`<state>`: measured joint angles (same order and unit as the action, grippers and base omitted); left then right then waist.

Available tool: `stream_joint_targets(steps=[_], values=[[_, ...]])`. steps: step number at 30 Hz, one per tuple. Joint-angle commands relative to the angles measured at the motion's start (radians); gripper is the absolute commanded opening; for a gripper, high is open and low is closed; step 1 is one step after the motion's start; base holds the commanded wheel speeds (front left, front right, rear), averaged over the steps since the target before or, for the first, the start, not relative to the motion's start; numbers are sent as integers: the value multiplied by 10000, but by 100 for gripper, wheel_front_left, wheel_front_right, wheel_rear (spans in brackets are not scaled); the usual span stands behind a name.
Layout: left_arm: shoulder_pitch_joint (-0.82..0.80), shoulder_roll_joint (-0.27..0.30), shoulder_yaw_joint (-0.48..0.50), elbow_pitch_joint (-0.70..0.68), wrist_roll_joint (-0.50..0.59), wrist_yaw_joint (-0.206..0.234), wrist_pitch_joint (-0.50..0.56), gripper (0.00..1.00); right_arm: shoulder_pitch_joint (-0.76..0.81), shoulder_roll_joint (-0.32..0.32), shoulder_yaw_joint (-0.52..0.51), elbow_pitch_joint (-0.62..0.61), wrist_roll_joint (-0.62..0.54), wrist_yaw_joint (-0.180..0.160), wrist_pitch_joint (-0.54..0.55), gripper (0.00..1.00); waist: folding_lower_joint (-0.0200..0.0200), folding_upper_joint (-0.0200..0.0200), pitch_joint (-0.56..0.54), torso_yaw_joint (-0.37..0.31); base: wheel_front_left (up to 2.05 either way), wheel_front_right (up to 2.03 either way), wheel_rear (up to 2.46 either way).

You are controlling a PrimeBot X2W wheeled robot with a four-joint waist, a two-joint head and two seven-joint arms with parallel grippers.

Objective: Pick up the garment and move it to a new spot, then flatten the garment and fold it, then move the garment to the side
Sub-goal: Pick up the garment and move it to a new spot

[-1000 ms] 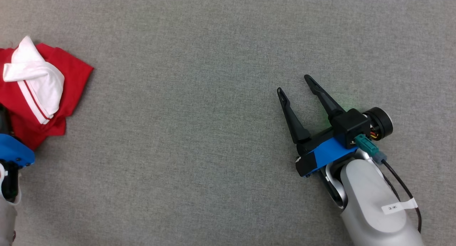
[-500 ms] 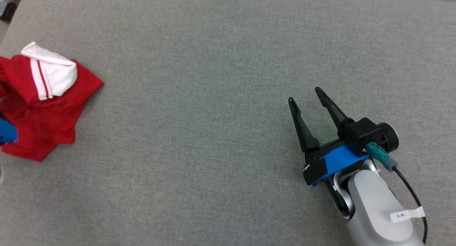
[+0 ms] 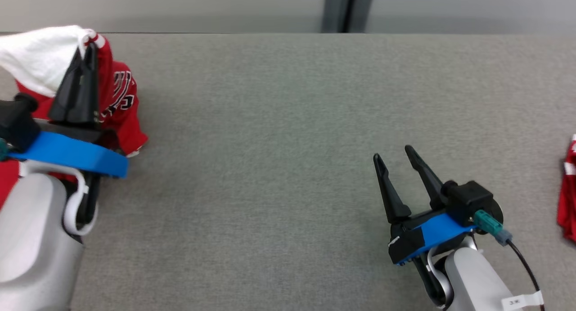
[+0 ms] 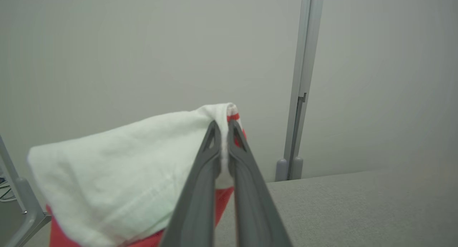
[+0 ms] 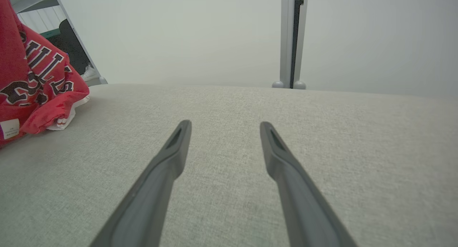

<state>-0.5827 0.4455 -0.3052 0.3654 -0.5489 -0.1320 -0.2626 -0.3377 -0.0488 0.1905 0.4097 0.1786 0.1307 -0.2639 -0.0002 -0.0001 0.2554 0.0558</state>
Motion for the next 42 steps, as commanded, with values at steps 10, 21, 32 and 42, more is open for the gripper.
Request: stream_joint_targets(steps=[10, 21, 32, 42], values=[[610, -920, -1886, -1045, 168, 17, -28, 0, 844, -41, 171, -482, 312, 1, -3, 100, 2, 1, -507, -2849, 0, 0, 0], [1117, -1622, -3534, -1328, 625, 19, -28, 49, 1269, -37, 509, -998, 631, 1, -3, 100, 2, 1, -262, -4292, 0, 0, 0], [2049, -1681, -1387, -132, 1251, 46, -26, 100, 1312, -35, 81, -884, 433, 1, -3, 100, 2, 1, -587, -3266, 0, 0, 0], [3713, -2018, 1298, 659, 1840, 31, -26, 100, 1176, -46, -247, -309, 148, 1, -3, 100, 2, 1, -1285, -1617, 0, 0, 0]])
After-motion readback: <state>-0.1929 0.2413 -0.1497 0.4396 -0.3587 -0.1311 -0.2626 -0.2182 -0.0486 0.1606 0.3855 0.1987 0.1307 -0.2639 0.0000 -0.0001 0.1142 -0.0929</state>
